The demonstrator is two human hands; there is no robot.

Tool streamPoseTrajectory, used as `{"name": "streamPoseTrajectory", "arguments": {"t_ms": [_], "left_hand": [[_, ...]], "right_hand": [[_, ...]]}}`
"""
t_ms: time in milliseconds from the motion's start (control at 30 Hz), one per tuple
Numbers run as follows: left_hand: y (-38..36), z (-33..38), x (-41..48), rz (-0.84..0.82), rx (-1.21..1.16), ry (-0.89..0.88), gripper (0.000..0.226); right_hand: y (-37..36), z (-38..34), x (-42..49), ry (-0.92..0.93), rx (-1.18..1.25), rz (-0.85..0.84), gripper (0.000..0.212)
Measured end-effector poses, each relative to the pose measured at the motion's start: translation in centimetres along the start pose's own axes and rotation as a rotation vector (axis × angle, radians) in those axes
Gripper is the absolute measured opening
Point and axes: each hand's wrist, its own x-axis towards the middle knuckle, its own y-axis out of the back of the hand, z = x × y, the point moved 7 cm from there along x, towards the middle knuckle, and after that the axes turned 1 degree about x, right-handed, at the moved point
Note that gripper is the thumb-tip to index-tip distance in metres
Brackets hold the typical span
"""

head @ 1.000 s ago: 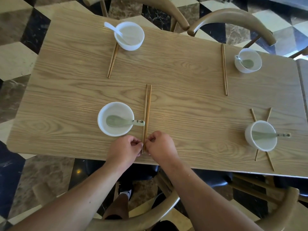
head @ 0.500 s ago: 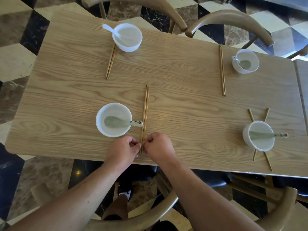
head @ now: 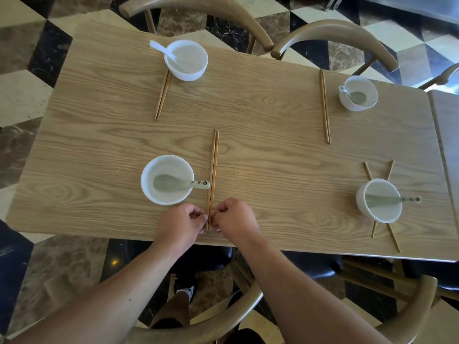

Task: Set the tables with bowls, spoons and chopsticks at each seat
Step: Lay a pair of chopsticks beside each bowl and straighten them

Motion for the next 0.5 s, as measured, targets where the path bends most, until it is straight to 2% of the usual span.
{"name": "streamPoseTrajectory", "arguments": {"t_ms": [200, 300, 500], "left_hand": [[0.3, 0.2, -0.9, 0.022, 0.04, -0.02, 0.012], [-0.1, 1.6, -3.1, 0.084, 0.168, -0.131, 0.017], [-7.3, 7.7, -7.6, -0.004, 0.261, -0.309, 0.032]], "right_hand": [[0.8, 0.5, -1.4, 0.007, 0.05, -0.002, 0.009], [2.6, 1.6, -3.2, 0.044, -0.011, 0.015, 0.011], [9.8, 6.3, -6.9, 0.041, 0.023, 0.117, 0.012]]}}
